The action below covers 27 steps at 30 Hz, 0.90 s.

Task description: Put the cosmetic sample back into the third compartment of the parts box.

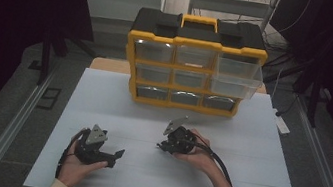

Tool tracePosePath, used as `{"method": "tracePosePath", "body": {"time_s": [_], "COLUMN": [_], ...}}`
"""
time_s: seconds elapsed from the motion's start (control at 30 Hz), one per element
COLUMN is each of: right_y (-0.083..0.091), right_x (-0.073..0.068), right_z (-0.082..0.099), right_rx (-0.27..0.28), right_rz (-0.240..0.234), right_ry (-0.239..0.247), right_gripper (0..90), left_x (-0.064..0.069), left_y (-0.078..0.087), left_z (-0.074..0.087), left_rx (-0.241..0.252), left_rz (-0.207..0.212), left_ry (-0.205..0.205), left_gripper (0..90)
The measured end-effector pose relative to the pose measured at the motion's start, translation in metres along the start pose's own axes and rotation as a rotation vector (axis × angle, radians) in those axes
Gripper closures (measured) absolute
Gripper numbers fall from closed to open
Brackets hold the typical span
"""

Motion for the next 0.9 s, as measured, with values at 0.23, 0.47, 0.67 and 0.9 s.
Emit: {"method": "tracePosePath", "body": {"time_s": [0.23, 0.47, 0.67, 0.9], "right_y": [0.019, 0.031, 0.042, 0.056], "right_x": [-0.002, -0.003, -0.001, -0.001], "right_z": [-0.008, -0.013, -0.015, -0.020], "right_rx": [0.070, 0.127, 0.168, 0.228], "right_rz": [0.029, 0.040, 0.049, 0.063], "right_ry": [-0.014, -0.043, -0.068, -0.083], "right_gripper": [81.6, 81.6, 81.6, 81.6], "left_x": [0.000, 0.000, 0.000, 0.000], "left_y": [0.000, 0.001, 0.002, 0.002], "left_z": [0.000, -0.001, -0.001, -0.001], "left_rx": [0.002, 0.010, 0.010, 0.012], "left_rz": [-0.002, 0.009, 0.008, 0.007], "left_ry": [0.001, 0.016, 0.014, 0.014], "left_gripper": [8.6, 8.6, 8.7, 8.7]}}
Point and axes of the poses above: each handheld gripper's, and its own axes: y roughly backward along the jaws, z roughly out of its underside, x roughly to its right, the point moved 3 cm from there along -y, roughly forward along the jaws, and after that the axes turned 9 degrees about x, right-handed, at the moved point
